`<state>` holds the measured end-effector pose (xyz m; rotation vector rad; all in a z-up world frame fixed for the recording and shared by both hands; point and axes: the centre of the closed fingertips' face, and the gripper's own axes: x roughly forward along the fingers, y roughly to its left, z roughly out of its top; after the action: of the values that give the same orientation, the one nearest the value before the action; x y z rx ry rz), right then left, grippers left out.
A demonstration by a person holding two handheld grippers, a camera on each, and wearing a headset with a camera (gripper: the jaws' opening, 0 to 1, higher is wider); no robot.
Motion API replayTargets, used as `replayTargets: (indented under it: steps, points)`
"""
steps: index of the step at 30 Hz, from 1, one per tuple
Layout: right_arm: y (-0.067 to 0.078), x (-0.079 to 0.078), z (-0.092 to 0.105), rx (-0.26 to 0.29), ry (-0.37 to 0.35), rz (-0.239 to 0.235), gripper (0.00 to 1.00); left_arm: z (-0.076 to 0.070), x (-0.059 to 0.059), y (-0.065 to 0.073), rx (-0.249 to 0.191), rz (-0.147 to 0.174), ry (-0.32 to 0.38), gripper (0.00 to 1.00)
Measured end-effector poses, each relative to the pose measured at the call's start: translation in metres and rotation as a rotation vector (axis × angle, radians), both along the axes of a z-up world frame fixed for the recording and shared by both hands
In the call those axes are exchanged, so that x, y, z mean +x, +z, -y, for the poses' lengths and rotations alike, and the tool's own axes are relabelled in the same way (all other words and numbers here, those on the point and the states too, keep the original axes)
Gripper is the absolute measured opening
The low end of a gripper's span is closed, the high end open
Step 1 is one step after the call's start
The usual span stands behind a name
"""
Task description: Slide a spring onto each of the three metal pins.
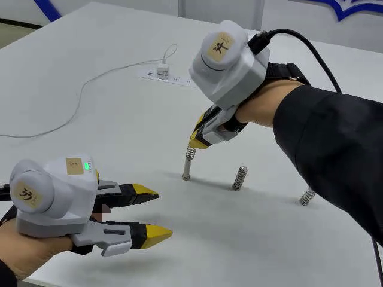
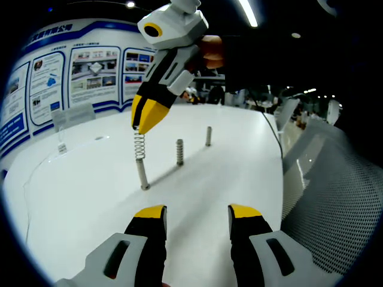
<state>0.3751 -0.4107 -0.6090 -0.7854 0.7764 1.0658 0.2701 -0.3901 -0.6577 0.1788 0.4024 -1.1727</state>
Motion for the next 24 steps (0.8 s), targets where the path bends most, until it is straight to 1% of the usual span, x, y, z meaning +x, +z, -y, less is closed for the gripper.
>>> replayTargets:
  steps: [5,12,19,24]
  points:
    - [-0.003,0.001,-0.003,-0.002,0.001,-0.011,0.11,0.000,0.000,0.000,-0.001,-0.003,0.000,0.42]
    - [-0.016,0.003,-0.004,-0.022,-0.002,-0.034,0.11,-0.002,0.000,-0.002,0.000,-0.007,0.006,0.42]
    - [-0.028,0.002,-0.005,-0.056,0.007,-0.039,0.12,-0.003,0.000,-0.003,0.000,-0.011,0.011,0.42]
    - [-0.036,0.004,-0.005,-0.065,0.000,-0.054,0.12,-0.004,0.001,-0.004,0.002,-0.014,0.015,0.42]
